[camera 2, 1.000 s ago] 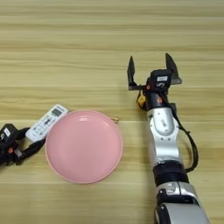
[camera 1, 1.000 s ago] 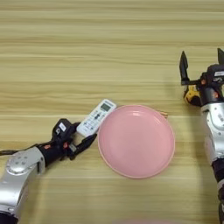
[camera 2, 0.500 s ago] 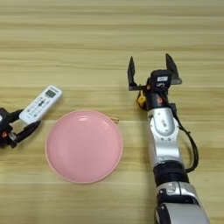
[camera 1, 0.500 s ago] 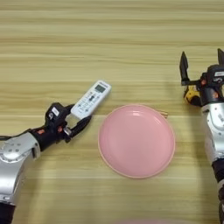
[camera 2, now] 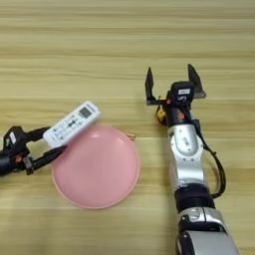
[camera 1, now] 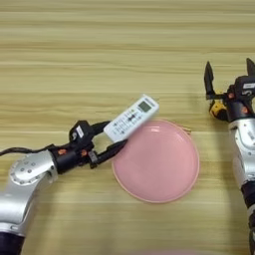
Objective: Move the objects on the table
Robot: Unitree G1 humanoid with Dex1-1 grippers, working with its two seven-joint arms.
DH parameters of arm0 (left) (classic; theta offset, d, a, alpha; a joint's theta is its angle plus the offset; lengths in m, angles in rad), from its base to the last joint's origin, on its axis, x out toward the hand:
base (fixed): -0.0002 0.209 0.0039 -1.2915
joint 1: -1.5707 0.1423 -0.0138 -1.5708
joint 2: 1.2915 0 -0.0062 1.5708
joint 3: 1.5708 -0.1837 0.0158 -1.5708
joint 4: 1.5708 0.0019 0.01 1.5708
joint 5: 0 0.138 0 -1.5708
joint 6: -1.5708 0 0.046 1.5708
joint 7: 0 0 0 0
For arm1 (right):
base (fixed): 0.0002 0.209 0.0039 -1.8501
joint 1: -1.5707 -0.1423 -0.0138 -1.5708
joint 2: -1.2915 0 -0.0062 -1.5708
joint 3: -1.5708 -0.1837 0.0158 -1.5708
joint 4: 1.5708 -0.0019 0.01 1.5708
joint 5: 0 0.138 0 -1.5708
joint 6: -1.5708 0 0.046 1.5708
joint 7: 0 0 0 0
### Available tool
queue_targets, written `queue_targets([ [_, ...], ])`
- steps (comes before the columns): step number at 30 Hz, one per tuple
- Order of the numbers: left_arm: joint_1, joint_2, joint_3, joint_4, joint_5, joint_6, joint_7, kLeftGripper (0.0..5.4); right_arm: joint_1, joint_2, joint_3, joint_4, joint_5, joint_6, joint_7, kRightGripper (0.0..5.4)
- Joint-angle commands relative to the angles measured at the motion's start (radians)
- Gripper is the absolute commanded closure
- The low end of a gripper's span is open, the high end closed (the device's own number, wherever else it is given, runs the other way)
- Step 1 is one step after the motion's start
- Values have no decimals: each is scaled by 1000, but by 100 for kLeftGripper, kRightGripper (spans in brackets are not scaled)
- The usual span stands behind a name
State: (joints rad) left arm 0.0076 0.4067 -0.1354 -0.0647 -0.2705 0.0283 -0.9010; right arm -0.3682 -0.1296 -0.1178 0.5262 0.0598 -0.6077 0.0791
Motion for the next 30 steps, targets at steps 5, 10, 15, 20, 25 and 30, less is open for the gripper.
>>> queue_targets([
  [5, -90, -10, -121, 74, 53, -21, -72, 251, -11, -14, -8, 9, 4, -16, 11, 0],
  [10, -104, -5, -153, 87, 66, -34, -90, 251, -10, -13, -9, 7, 3, -17, 12, 0],
  [15, -97, 6, -151, 86, 61, -42, -102, 251, -11, -11, -8, 7, 1, -16, 11, 0],
  [20, -93, 12, -141, 94, 56, -53, -103, 209, -13, -9, -7, 11, 0, -17, 11, 0],
  [25, -93, 10, -136, 96, 52, -58, -102, 164, -13, -9, -6, 12, -1, -18, 11, 0],
  [30, -94, 7, -133, 96, 49, -60, -99, 125, -13, -9, -7, 15, -1, -19, 11, 0],
])
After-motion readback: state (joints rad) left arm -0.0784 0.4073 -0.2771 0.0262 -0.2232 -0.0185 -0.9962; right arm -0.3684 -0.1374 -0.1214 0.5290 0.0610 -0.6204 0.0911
